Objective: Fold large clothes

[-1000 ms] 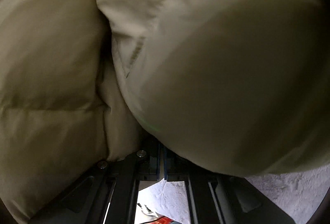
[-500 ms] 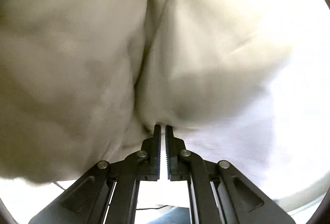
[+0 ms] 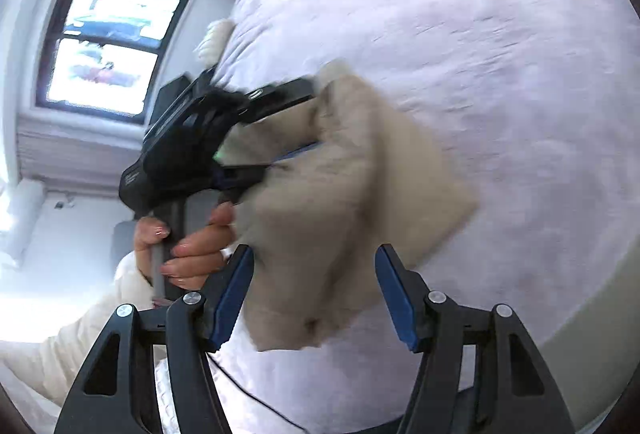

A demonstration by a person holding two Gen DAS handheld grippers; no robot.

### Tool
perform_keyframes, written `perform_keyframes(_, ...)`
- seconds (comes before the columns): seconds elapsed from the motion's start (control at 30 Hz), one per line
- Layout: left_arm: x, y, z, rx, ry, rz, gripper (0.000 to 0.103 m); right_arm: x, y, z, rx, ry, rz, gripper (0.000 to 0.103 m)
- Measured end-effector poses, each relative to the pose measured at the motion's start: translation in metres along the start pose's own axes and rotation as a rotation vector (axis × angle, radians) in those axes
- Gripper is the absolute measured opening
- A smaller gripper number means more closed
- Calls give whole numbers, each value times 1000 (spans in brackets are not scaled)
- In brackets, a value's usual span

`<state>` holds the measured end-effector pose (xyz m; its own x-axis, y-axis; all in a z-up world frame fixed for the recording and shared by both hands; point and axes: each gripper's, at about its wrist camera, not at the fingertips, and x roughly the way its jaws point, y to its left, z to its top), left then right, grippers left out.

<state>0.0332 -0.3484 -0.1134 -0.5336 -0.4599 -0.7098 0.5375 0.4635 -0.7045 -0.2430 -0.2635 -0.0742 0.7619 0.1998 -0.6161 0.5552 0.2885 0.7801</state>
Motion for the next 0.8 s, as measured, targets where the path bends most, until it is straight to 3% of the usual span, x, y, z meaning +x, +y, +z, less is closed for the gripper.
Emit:
perform_keyframes(0.1,-3,-5,-2,47,-13,40,86,35,12,10,2,40,-45,67)
perform_keyframes(0.13,-8,-7,-3,53,-24,53,86,52,17,12,-6,43,-87,62)
perform_keyframes(0.17,-14,-8,-5,63,-40,63,86,53,12,16,-12,44,-129,31)
perform_keyframes(0.2,-25,-15,-8,92,-76,77,86,60,10,20,-6,50,-167,22)
perform_keyframes(0.27,-55,-28,-16,176,-180,151,86,59,-1,34,-10,28,-193,16)
perform_keyframes(0.4,-94,-28,-30,300,-341,407,86,47,-19,37,4,-11,-271,15)
perform_keyframes(0.5,-92,-3,-19,253,-337,509,86,51,-37,42,48,-11,-288,15)
perform_keyframes(0.67,-50,23,10,191,-288,545,86,57,-64,49,71,8,-288,15)
perform_keyframes(0.8,-19,22,25,224,-253,602,86,69,-76,61,79,1,-309,16)
